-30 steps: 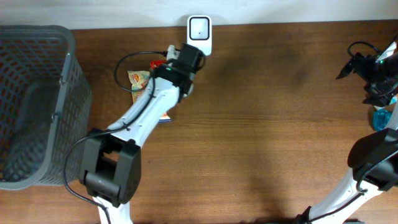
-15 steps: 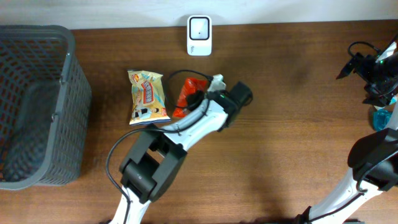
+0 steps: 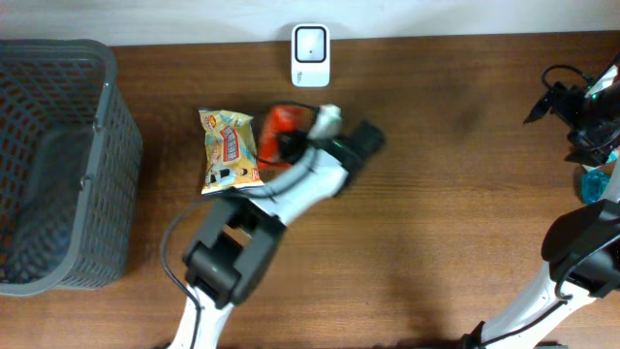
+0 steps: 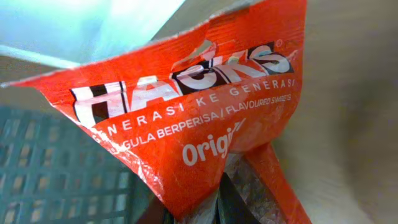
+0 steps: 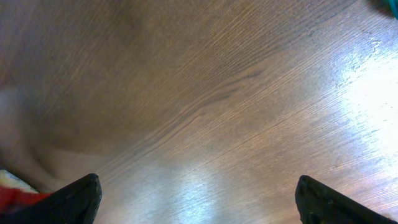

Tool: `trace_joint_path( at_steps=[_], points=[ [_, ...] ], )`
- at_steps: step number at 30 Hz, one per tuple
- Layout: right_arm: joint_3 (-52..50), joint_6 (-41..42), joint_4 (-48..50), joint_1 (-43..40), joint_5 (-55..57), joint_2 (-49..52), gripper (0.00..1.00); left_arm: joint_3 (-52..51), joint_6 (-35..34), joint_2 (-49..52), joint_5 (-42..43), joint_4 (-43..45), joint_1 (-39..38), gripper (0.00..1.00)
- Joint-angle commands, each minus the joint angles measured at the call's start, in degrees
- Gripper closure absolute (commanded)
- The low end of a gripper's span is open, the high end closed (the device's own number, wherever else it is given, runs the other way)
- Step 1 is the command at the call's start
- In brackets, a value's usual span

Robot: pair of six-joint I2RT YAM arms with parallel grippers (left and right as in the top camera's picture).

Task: Scan the item barcode

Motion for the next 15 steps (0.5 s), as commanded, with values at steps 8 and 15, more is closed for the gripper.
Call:
trace_joint_path(
  at_steps=[8,15],
  points=[
    [0.02,-0.13,0.00,-0.04,0.72,0.07,0.02,0.98,-0.92,3.61,-3.28,3.78,6.23,1.00],
    [0.02,-0.13,0.00,-0.04,0.72,0.07,0.02,1.01,0.13,8.35,-2.12,1.57,-3.41,0.83]
  ],
)
